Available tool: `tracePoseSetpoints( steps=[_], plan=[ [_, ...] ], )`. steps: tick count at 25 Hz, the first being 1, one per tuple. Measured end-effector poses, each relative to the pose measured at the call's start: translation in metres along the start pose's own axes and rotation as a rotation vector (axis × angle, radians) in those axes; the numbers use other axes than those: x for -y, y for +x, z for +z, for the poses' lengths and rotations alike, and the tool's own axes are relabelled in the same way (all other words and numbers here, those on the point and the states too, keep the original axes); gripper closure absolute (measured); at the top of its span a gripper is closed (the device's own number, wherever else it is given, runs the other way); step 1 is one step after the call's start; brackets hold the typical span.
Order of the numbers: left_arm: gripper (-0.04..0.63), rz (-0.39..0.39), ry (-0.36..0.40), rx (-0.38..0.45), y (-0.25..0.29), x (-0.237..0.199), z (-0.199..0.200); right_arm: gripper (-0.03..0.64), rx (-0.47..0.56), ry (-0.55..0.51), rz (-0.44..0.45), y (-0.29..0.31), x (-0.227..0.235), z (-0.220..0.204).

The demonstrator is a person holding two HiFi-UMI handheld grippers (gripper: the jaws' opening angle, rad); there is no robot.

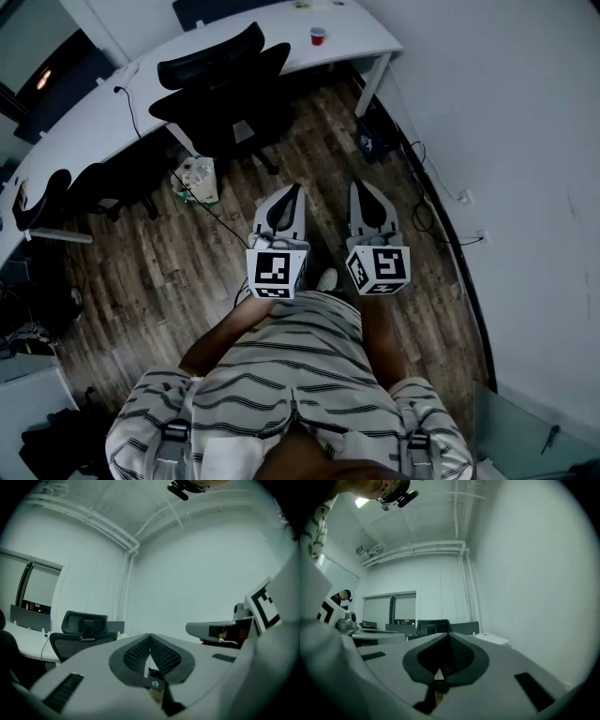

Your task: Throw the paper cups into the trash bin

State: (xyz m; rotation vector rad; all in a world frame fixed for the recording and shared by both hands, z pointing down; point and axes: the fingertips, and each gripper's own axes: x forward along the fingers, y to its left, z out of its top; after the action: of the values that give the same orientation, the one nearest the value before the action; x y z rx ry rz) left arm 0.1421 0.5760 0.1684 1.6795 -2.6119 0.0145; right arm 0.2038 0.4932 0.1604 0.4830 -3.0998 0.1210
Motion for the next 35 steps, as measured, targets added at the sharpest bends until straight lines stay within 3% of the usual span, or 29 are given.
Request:
tracePoseSetpoints(
  steps=[8, 22, 35],
  plan=[
    [0.572, 0.017, 0.006, -0.024, 0.030, 0.014, -0.010, 0.607, -0.003, -0.012, 0.032, 0.011, 0.028, -0.005],
    [0.572, 0.083, 0.034, -0.052, 0.102, 0.043, -0.022, 0.609, -0.037, -0.009, 0.216, 0.047, 0.080, -0.014],
    [0.572, 0.122, 0.035, -0.068, 0.136, 0.056, -0.029, 0.609, -0.017, -0.009, 0.241, 0.067, 0.118, -0.014]
  ],
)
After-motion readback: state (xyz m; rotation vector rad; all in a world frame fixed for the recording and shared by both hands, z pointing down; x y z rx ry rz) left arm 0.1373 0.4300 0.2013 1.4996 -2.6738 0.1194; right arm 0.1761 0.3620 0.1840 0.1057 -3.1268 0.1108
